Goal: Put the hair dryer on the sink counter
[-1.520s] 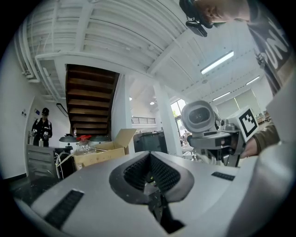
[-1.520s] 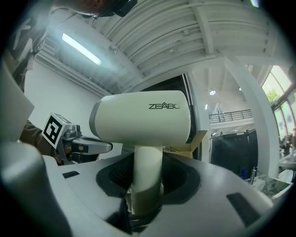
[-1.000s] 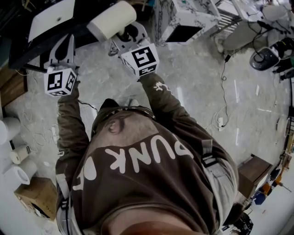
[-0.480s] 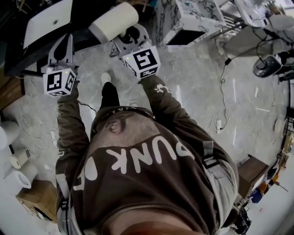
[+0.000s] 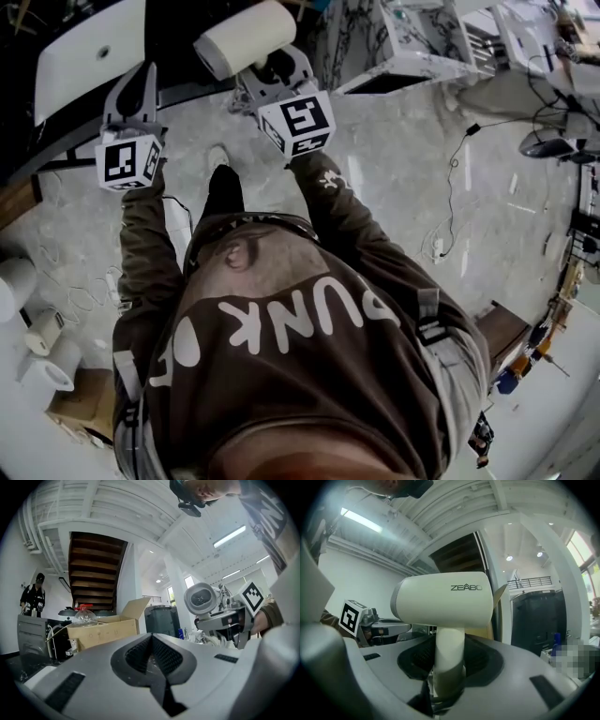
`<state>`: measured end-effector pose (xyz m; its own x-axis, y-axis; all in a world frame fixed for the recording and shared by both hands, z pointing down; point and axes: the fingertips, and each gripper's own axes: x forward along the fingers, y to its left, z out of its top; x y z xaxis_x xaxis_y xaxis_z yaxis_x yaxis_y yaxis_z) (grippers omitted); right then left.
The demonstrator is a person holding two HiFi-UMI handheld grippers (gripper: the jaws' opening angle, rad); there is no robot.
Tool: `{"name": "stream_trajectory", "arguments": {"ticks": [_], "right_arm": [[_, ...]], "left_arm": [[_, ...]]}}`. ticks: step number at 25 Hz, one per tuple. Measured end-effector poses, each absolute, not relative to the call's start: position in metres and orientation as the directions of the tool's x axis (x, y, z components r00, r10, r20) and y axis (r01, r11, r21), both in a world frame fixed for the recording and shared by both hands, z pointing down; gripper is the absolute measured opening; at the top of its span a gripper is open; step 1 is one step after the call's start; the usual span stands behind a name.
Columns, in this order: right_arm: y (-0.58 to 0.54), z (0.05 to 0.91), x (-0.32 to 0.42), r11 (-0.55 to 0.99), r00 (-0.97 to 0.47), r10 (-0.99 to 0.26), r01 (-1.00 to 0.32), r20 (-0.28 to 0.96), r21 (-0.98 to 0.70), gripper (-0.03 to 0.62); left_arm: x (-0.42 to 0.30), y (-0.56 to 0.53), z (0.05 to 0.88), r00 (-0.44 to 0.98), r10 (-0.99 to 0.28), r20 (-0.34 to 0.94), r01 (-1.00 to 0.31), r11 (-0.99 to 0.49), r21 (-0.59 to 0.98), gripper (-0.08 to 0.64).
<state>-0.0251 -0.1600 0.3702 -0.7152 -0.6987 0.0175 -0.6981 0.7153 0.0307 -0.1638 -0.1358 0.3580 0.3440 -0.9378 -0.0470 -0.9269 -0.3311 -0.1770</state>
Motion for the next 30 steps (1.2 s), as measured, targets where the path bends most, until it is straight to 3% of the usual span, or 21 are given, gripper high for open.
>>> {"name": "stream_trajectory", "arguments": {"ticks": [17,30], "right_arm": [[-0.295,0.451,-0.108,0.626,-0.593,-0.708,-0.778,0.384,-0.047,0.156],[-0.349,0.522,-0.108,0.557,-0.509,-0.580,-0.818,0.636,-0.148,0.158]], "left_arm": [[-0.219,-0.258,0.401,0.434,-0.901,-0.009,-0.899,-0.433,-0.074,-0.006],[-0.217,-0.289,0.413,0.395,-0.918,0.016,-0.916,-0.395,-0.073,-0.006]]}}
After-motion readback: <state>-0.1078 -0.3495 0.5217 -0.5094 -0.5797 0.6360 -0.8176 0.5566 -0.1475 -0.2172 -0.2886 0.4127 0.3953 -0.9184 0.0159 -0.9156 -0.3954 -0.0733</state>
